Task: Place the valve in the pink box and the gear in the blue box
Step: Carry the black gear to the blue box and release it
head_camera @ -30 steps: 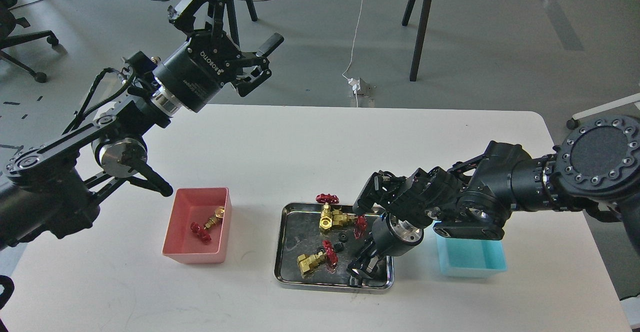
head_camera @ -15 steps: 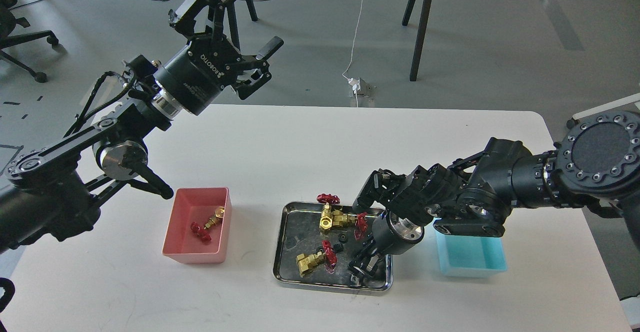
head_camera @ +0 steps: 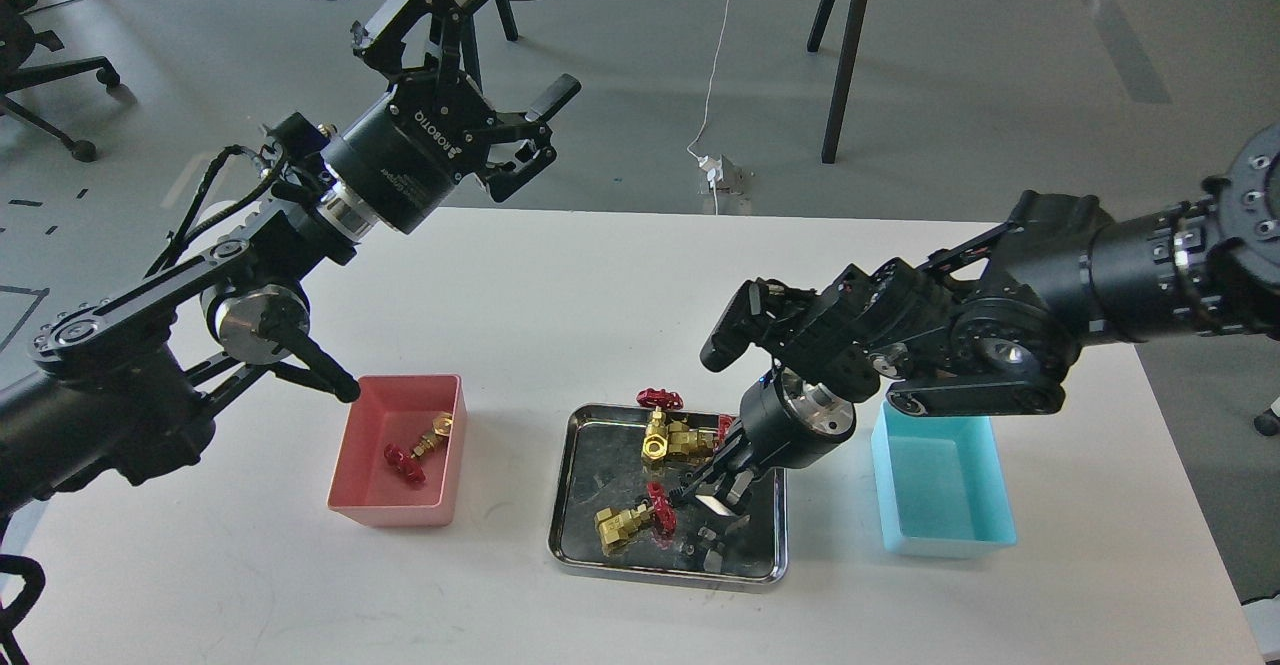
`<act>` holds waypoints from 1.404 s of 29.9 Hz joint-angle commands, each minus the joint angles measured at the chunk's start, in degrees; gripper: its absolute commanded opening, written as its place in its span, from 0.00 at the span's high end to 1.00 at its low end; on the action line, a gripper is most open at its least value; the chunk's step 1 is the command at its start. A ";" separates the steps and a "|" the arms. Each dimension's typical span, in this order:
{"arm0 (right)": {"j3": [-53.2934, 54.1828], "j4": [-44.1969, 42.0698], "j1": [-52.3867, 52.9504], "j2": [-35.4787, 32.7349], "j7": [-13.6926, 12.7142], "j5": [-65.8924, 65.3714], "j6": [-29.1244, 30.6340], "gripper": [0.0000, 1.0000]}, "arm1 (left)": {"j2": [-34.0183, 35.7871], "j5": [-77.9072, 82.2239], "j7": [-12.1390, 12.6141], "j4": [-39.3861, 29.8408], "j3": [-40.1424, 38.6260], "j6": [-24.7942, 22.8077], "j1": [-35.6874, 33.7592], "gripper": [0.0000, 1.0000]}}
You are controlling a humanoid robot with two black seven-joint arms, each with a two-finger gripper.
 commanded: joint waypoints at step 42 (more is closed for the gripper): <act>50.32 1.22 -26.08 -39.06 -0.81 33.68 -2.67 0.02 | -0.24 1.65 -0.01 16.60 -0.02 -1.28 -10.88 0.01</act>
